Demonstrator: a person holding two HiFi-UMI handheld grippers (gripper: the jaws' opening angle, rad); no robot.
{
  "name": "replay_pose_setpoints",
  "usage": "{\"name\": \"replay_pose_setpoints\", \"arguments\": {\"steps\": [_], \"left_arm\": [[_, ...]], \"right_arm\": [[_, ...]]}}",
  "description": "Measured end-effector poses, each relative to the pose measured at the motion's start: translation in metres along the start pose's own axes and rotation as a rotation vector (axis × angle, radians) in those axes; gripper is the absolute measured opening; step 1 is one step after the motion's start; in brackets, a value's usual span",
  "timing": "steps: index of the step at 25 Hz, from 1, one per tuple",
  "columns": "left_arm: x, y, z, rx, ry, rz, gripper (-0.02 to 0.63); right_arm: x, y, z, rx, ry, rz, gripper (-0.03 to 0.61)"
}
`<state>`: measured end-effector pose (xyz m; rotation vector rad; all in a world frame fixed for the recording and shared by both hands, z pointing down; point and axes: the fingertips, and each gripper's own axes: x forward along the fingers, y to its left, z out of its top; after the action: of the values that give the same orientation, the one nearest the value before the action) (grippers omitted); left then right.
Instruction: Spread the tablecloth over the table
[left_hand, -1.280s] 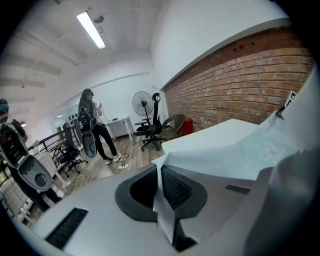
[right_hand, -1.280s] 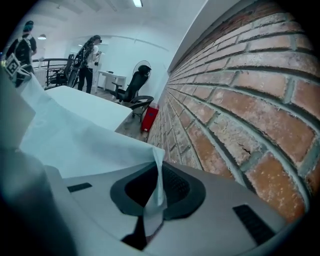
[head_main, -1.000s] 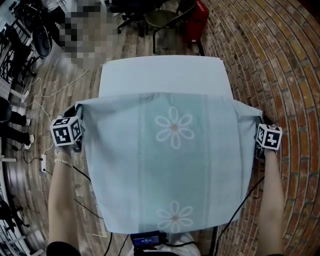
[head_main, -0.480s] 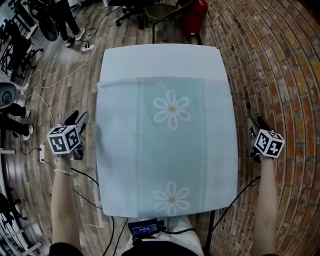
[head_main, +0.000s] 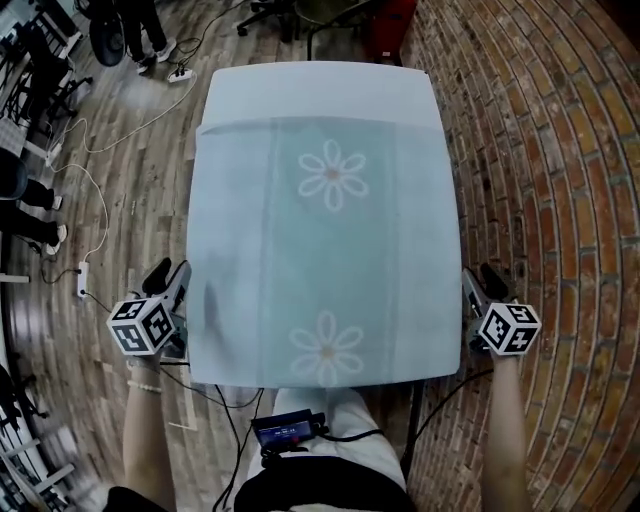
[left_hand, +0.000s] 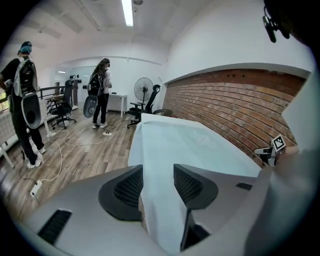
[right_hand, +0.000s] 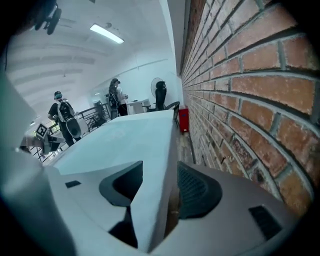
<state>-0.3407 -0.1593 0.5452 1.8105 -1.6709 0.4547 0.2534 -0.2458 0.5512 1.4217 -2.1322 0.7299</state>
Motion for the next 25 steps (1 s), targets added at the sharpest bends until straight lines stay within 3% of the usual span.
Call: {"name": "replay_pose_setpoints", "arguments": {"steps": [5,10,14,18,25], "left_arm": [[-0.028,-0.019,-0.052,-0.046,0.030,0.013,0.206],[-0.028,-0.029,-0.079,-0.042,0.051,0.033,0.187],[-0.024,-0.023,-0.085,-0.004,0.068,0.085,0.142],[-0.024,-0.013,-0.085,-0.028,0.057,0.119,0.052],[-0.012,-0.011,-0.075,0.001,0.057,0.129,0.041]], "right_arm": [[-0.018,0.013,-0.046,0.003,0.047,0.025,0.227],[-0.020,0.013,-0.076,0.041,0.080,0.022,0.210],[-0.018,0.016,-0.080,0.097,0.060,0.052,0.166],[-0.017,0.016,-0.079,0.118,0.043,0.053,0.164],[-0.007,0.013,-0.070,0.131,0.039,0.015,0.163]]}}
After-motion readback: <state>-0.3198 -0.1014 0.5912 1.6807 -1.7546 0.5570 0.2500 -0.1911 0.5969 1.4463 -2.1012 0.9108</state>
